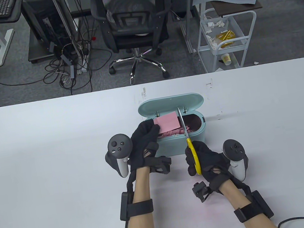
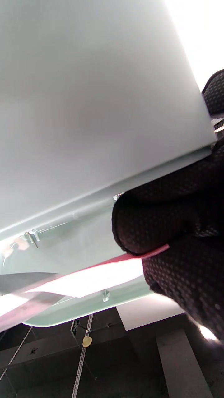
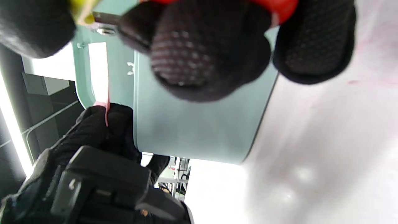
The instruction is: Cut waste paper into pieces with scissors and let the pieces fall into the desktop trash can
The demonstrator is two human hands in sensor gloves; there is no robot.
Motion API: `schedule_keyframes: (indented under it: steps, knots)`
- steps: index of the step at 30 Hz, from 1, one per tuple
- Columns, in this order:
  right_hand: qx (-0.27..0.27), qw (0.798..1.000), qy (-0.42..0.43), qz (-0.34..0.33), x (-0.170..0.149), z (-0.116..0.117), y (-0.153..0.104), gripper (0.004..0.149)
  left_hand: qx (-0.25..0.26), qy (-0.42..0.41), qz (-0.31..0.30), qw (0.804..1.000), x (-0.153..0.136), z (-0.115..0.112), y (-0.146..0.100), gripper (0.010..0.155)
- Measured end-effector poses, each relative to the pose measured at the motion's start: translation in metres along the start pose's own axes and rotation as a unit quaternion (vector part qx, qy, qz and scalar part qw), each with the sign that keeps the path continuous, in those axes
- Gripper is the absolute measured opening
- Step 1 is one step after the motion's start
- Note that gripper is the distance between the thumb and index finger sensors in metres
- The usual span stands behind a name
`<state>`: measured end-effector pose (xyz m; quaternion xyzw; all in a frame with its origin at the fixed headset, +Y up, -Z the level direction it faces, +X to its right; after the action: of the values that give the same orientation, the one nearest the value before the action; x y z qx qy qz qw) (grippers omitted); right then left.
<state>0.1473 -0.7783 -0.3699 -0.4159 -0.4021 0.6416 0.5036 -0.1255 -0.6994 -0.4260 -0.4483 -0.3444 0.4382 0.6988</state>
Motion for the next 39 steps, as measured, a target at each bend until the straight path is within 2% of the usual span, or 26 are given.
schedule_keyframes:
  steps: [4, 12, 15, 30, 39]
  knots:
    - [0.091, 0.995, -0.036, 0.006, -0.004, 0.012, -0.002, 0.093, 0.001, -0.002, 0.002, 1.000, 0.000, 0.000, 0.000, 0.035]
    - [0.107, 0.992, -0.064, 0.019, -0.006, 0.022, -0.002, 0.093, 0.003, -0.003, 0.005, 1.000, -0.001, 0.001, 0.000, 0.035]
    - [0.089, 0.994, -0.063, 0.015, -0.003, 0.023, 0.001, 0.093, 0.002, -0.004, 0.005, 1.000, -0.001, 0.001, 0.000, 0.035]
    - [0.065, 0.996, -0.056, 0.009, 0.001, 0.022, 0.010, 0.088, 0.003, 0.000, 0.003, 1.000, -0.001, 0.001, 0.000, 0.035]
    - [0.039, 0.998, -0.040, -0.008, 0.004, 0.015, 0.009, 0.076, 0.002, -0.004, 0.004, 1.000, -0.001, 0.001, 0.000, 0.035]
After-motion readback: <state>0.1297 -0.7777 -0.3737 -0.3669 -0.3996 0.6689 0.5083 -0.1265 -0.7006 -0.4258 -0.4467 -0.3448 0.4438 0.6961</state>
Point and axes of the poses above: the tracker on the back of each hand, its own x axis roughly to the thumb side, its own y axis roughly from the wrist to the fingertips, z = x × y, the point moved 5 cm from there along y, roughly from the wrist to the fingertips, and after that the axes turned 12 degrees about x, right-handed, at the moved point
